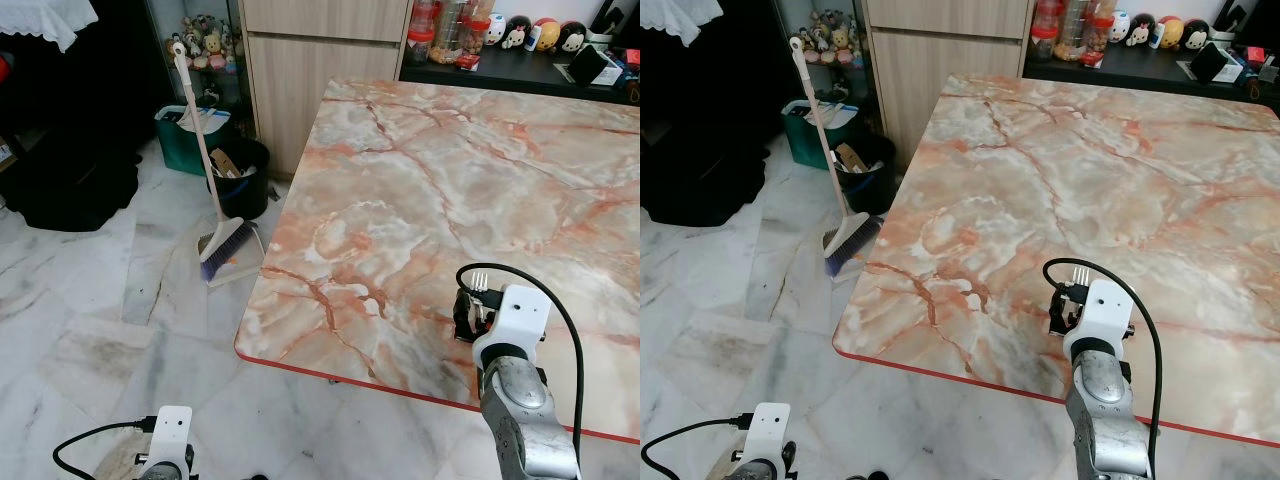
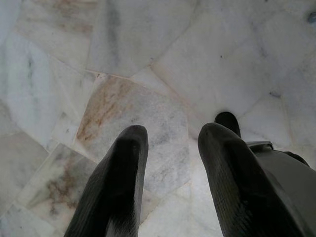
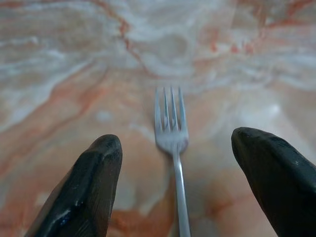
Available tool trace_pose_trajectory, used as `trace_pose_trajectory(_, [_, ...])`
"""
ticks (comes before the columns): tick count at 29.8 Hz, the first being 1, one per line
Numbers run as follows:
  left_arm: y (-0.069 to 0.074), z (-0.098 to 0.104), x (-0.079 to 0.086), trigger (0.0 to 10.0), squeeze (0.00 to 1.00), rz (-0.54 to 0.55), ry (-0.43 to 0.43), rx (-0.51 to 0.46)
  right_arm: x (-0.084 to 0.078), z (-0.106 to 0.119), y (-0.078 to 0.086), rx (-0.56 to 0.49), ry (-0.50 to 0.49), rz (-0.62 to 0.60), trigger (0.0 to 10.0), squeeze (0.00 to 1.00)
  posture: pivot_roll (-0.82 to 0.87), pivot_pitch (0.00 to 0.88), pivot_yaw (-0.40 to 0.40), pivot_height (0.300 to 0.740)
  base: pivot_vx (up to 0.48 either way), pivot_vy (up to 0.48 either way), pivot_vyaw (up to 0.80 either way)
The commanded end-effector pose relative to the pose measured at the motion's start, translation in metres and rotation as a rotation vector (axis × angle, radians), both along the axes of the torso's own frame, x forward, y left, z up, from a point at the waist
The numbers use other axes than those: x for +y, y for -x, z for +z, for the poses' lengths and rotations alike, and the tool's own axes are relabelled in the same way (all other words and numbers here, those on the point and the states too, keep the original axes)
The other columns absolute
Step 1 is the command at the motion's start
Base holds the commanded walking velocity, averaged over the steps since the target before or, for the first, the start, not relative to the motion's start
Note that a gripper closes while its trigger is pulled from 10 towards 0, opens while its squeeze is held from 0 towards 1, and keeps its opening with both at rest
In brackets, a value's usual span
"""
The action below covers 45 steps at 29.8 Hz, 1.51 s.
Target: Setting the table
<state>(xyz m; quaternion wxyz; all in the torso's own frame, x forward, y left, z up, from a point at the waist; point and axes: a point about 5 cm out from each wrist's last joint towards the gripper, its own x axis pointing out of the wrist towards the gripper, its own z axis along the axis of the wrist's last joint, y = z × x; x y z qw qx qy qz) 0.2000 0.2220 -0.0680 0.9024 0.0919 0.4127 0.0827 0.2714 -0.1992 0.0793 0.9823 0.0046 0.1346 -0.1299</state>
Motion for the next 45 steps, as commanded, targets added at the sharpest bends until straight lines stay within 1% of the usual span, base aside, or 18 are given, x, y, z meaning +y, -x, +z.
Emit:
trace_pose_trajectory(1, [0.005,-0.003,0.002,10.0,0.00,0.002,0.000,0.026,0.001,-0.005,0.001,0.014,-0.011,0.000,10.0,0.00,-0.04,0.138,-0.002,0.740,0.000,0.000,0.00])
trace_pose_trajectory(4, [0.006,-0.003,0.002,10.0,0.00,-0.004,-0.002,0.029,0.003,-0.012,0.002,0.035,-0.025,0.019,10.0,0.00,-0.04,0.142,0.002,0.740,0.000,0.000,0.00])
trace_pose_trajectory(7, [0.006,-0.003,0.002,10.0,0.00,-0.005,-0.002,0.030,0.003,-0.014,0.002,0.037,-0.025,0.015,10.0,0.00,-0.04,0.142,0.002,0.740,0.000,0.000,0.00])
trace_pose_trajectory(11, [0.007,-0.003,0.002,10.0,0.00,-0.010,-0.004,0.034,0.004,-0.024,0.004,0.071,-0.032,0.025,10.0,0.00,-0.04,0.144,0.005,0.740,0.000,0.000,0.00])
trace_pose_trajectory(13, [0.008,-0.004,0.002,10.0,0.00,-0.011,-0.004,0.038,0.008,-0.034,0.005,0.107,-0.060,0.044,10.0,0.00,-0.04,0.142,0.004,0.740,0.000,0.000,0.00])
trace_pose_trajectory(18, [0.008,-0.004,0.002,10.0,0.00,-0.009,-0.004,0.039,0.010,-0.042,0.006,0.130,-0.063,0.048,10.0,0.00,-0.03,0.142,0.004,0.740,0.000,0.000,0.00])
trace_pose_trajectory(19, [0.008,-0.004,0.003,10.0,0.00,-0.008,-0.004,0.038,0.009,-0.045,0.007,0.137,-0.069,0.039,3.6,0.00,-0.03,0.143,0.003,0.740,0.000,0.000,0.00])
trace_pose_trajectory(20, [0.008,-0.004,0.003,10.0,0.00,-0.007,-0.004,0.038,0.009,-0.047,0.008,0.140,-0.070,0.037,0.0,0.00,-0.03,0.143,0.003,0.740,0.000,0.000,0.00])
trace_pose_trajectory(24, [0.009,-0.004,0.003,10.0,0.00,-0.006,-0.003,0.041,0.007,-0.048,0.008,0.139,-0.070,0.029,0.0,0.00,-0.03,0.140,0.003,0.740,0.000,0.000,0.00])
trace_pose_trajectory(31, [0.009,-0.004,0.003,10.0,0.00,-0.007,-0.003,0.041,0.007,-0.044,0.003,0.112,-0.071,0.030,0.0,0.00,-0.03,0.141,0.003,0.740,0.000,0.000,0.00])
trace_pose_trajectory(45, [0.007,-0.004,0.003,10.0,0.00,-0.009,0.002,0.036,0.007,-0.045,0.001,0.105,-0.071,0.037,0.0,0.00,-0.02,0.140,0.003,0.740,0.000,0.000,0.00])
